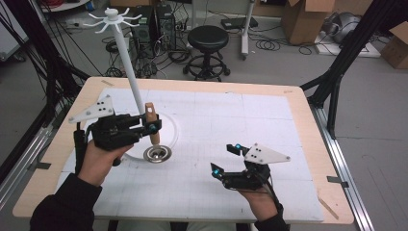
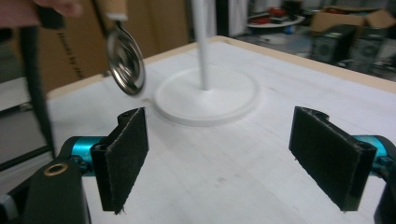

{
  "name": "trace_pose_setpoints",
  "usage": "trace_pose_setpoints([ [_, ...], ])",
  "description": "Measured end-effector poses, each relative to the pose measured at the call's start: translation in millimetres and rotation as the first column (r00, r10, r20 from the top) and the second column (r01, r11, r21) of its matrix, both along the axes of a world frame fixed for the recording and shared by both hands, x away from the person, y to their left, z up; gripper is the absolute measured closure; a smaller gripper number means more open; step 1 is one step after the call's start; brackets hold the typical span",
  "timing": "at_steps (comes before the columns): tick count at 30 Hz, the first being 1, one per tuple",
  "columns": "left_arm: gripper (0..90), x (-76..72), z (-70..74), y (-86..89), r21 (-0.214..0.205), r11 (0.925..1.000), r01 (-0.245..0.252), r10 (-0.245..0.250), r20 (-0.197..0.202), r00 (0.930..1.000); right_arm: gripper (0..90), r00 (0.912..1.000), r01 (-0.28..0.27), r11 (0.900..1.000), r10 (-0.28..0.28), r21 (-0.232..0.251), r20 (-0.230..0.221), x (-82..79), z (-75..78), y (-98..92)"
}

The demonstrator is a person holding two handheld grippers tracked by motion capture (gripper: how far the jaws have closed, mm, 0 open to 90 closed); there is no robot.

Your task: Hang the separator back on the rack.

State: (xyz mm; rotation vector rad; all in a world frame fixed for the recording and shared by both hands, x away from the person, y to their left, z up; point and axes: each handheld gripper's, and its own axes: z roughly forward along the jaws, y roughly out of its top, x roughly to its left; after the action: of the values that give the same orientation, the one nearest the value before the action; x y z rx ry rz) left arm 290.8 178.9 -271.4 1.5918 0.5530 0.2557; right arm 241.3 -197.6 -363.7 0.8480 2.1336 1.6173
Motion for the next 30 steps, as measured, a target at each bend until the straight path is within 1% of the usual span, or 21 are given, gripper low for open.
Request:
trace_pose_setpoints([
  [3, 72.1, 5.6, 14.2, 3.3, -0.025, 0.9996, -0.011, 0.011, 0.003, 0.9999, 18.2, 0.9997, 0.025, 0.9997, -0.025, 0.004, -0.002, -0.2, -0.7, -7.0],
  [5, 72.1, 9.6, 24.0, 6.3, -0.029, 0.9995, -0.016, 0.016, 0.003, 0.9999, 18.2, 0.9996, 0.028, 0.9996, -0.028, 0.009, -0.003, 0.0, -1.0, -9.2],
  [6, 72.0, 11.5, 29.0, 7.8, -0.032, 0.9993, -0.018, 0.018, 0.008, 0.9998, 18.2, 0.9995, 0.031, 0.9995, -0.031, 0.008, 0.004, 0.3, -1.0, -9.8],
  [11, 72.0, 22.8, 55.0, 17.3, -0.05, 0.9982, -0.032, 0.033, 0.017, 0.9993, 18.2, 0.9996, 0.029, 0.9995, -0.029, 0.01, 0.005, 0.4, -1.3, -10.2],
  [14, 72.1, 29.7, 69.5, 23.2, -0.061, 0.997, -0.047, 0.048, 0.021, 0.9986, 18.2, 0.9995, 0.031, 0.9994, -0.031, 0.016, -0.003, 0.0, -1.0, -10.4],
  [17, 72.0, 35.3, 81.4, 27.3, -0.058, 0.9967, -0.057, 0.058, 0.028, 0.9979, 18.2, 0.9995, 0.03, 0.9994, -0.03, 0.015, 0.006, 0.8, -1.0, -11.0],
  [19, 72.1, 38.3, 87.4, 29.1, -0.06, 0.9962, -0.062, 0.064, 0.025, 0.9977, 18.2, 0.9996, 0.029, 0.9995, -0.029, 0.016, 0.003, 0.5, -1.1, -11.1],
  [21, 72.1, 40.5, 92.7, 29.9, -0.046, 0.9962, -0.073, 0.075, 0.029, 0.9968, 18.2, 0.9996, 0.028, 0.9995, -0.028, 0.017, 0.004, 0.6, -1.0, -11.5],
  [24, 72.1, 43.2, 99.6, 30.9, -0.041, 0.9955, -0.086, 0.087, 0.032, 0.9957, 18.2, 0.9996, 0.028, 0.9994, -0.028, 0.022, -0.001, 0.5, -0.8, -11.4],
  [28, 72.0, 46.4, 106.6, 31.3, -0.041, 0.9938, -0.104, 0.105, 0.035, 0.9938, 18.2, 0.9997, 0.024, 0.9995, -0.024, 0.023, 0.002, 0.7, -0.7, -11.2],
  [30, 72.1, 48.9, 108.2, 32.0, -0.041, 0.9934, -0.107, 0.108, 0.03, 0.9937, 18.2, 0.9997, 0.022, 0.9995, -0.022, 0.024, 0.0, 0.4, -0.5, -11.0],
])
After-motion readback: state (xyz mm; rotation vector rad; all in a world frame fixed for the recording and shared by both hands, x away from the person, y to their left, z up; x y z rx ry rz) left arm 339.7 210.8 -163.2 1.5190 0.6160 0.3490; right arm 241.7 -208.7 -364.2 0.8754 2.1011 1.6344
